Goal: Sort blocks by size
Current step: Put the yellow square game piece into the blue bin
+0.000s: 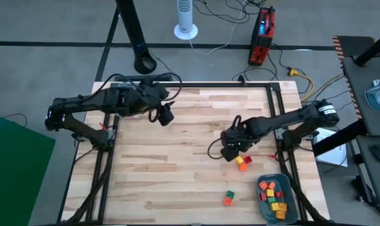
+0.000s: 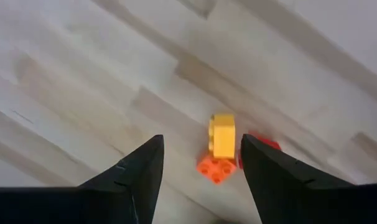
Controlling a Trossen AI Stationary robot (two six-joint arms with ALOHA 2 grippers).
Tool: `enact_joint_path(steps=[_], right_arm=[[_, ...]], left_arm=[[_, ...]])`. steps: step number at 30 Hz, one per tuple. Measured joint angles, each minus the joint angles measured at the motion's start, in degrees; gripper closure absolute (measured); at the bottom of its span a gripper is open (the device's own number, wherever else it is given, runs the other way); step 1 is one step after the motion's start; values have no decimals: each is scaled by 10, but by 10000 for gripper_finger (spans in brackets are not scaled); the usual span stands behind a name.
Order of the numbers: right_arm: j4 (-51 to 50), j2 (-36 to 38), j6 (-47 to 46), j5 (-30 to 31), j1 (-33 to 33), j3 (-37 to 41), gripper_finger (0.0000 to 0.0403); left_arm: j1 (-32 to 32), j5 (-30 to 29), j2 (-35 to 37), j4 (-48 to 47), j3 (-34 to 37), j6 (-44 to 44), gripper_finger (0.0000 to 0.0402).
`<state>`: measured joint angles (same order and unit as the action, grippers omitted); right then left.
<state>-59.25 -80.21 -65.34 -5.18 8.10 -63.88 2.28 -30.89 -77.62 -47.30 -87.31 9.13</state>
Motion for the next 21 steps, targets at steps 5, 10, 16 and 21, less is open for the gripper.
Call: enact_joint_path(steps=[5, 10, 16, 21], right_arm=[[-13, -41, 6, -39, 11, 8, 202], [-15, -82, 19, -41, 18, 11, 202], [-17, -135, 54, -58, 18, 13, 202], [-15, -165, 79, -73, 17, 13, 202]], left_arm=[[0, -1, 0, -52, 0, 41, 206], [0, -1, 0, -68, 0, 52, 206], [0, -1, 0, -68, 0, 42, 206], [0, -1, 1, -68, 0, 38, 206]])
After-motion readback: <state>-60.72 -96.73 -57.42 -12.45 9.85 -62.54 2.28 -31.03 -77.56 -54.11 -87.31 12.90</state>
